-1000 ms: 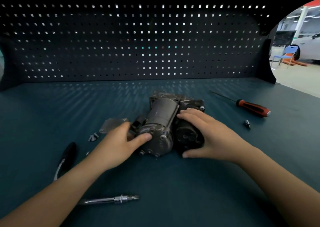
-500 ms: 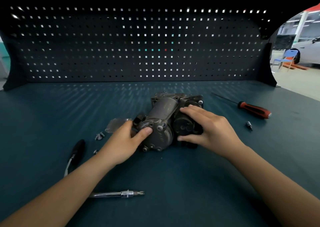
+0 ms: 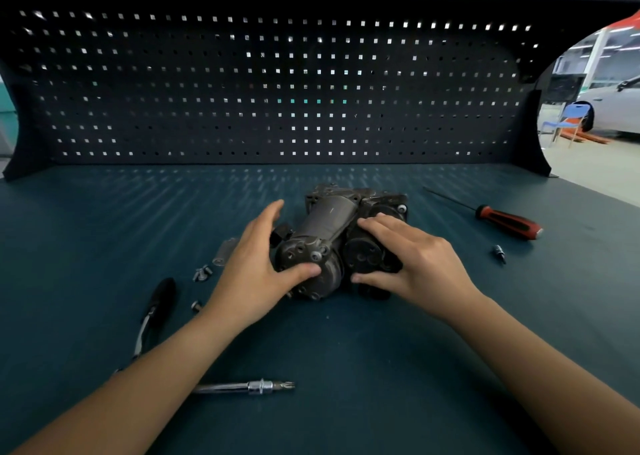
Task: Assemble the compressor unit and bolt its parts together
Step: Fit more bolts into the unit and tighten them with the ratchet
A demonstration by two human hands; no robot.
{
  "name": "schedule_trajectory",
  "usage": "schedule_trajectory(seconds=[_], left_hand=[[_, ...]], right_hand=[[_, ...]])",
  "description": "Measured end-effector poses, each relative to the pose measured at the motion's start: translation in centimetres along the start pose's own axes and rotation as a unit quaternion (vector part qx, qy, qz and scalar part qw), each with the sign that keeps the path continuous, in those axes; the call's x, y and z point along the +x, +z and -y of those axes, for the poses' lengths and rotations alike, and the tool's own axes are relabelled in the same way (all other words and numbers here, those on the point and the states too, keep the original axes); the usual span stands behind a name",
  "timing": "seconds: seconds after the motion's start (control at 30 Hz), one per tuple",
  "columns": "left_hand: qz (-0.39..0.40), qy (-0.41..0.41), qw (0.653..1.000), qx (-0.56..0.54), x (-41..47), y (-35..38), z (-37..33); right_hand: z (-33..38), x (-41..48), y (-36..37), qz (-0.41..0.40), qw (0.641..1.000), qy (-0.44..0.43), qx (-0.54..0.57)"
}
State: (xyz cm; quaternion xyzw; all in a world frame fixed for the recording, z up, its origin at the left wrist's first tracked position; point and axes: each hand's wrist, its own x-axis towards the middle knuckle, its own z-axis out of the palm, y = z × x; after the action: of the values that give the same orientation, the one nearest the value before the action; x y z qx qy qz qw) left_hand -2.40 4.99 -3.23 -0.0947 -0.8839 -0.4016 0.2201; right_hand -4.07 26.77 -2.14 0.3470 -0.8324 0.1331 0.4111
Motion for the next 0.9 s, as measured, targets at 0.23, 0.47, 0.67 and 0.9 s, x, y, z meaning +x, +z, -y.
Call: schedule_trajectory(seconds=[0.23,0.47,0.67,0.9], left_hand=[[0.089,0.218,0.968,0.083,0.0,-1.2,-1.8],[0.139,0.205,0.968,0.047,0.4,-2.1,-1.9],[0.067,0.318,0.939,0.114,0.6,-1.8,-2.2],[0.071,0.308,0.943,0.103,1.0,-1.6,-2.0]], right_hand=[[-0.3,-0.1,0.1,-0.007,1.0,-0.016,0.003],[-0.6,-0.2,0.2,-0.003,1.0,-0.019,0.003],[-0.6,-0.3,0.1,0.004,1.0,-0.021,-0.005],[-0.5,-0.3,0.0,0.012,1.0,-0.015,-0.006]])
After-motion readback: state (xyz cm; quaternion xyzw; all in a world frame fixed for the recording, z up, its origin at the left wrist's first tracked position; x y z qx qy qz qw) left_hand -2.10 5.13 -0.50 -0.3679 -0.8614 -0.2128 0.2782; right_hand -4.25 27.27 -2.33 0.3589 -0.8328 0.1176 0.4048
